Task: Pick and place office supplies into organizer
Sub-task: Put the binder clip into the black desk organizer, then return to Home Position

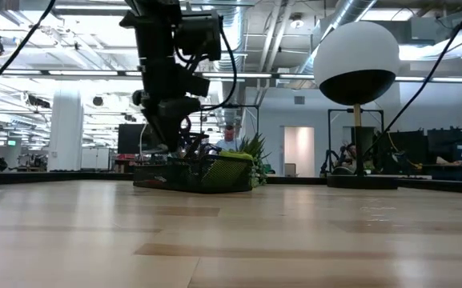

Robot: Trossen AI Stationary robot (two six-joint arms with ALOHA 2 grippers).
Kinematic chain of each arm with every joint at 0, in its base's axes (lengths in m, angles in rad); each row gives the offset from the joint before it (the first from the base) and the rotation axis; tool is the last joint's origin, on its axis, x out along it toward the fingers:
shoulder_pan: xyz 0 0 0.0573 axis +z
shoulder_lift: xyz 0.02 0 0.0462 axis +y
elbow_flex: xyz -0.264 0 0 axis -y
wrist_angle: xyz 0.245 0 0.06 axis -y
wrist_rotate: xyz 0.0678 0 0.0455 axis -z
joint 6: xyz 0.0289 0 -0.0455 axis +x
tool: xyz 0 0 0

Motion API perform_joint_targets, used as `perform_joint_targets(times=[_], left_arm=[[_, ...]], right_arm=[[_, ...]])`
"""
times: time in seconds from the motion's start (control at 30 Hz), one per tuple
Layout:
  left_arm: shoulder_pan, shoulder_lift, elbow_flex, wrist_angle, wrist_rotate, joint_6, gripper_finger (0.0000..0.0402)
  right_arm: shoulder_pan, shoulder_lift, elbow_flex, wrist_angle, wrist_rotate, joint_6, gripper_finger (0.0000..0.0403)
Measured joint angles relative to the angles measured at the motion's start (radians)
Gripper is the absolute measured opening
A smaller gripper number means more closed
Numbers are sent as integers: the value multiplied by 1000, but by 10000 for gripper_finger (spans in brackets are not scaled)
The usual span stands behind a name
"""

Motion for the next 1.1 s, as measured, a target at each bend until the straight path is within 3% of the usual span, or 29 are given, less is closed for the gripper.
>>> perform_joint_targets(times=[0.6, 0.73, 0.8, 0.93, 1.0, 1.1], left_arm=[[63, 0, -1, 69, 59, 495, 188], [62, 0, -1, 66, 66, 380, 201], [59, 0, 14, 12, 156, 324, 203], [49, 0, 114, -255, 364, 245, 201], [29, -28, 181, -389, 345, 184, 200], [-19, -102, 282, -525, 197, 146, 199]], right_arm=[[-8, 0, 0, 0, 0, -3, 76], [-7, 0, 0, 1, 2, -3, 76], [-3, 0, 0, 1, 3, 13, 76], [-1, 0, 0, 14, -1, 80, 76], [3, -10, -1, 50, -24, 112, 76], [10, -49, -1, 119, -91, 94, 76]])
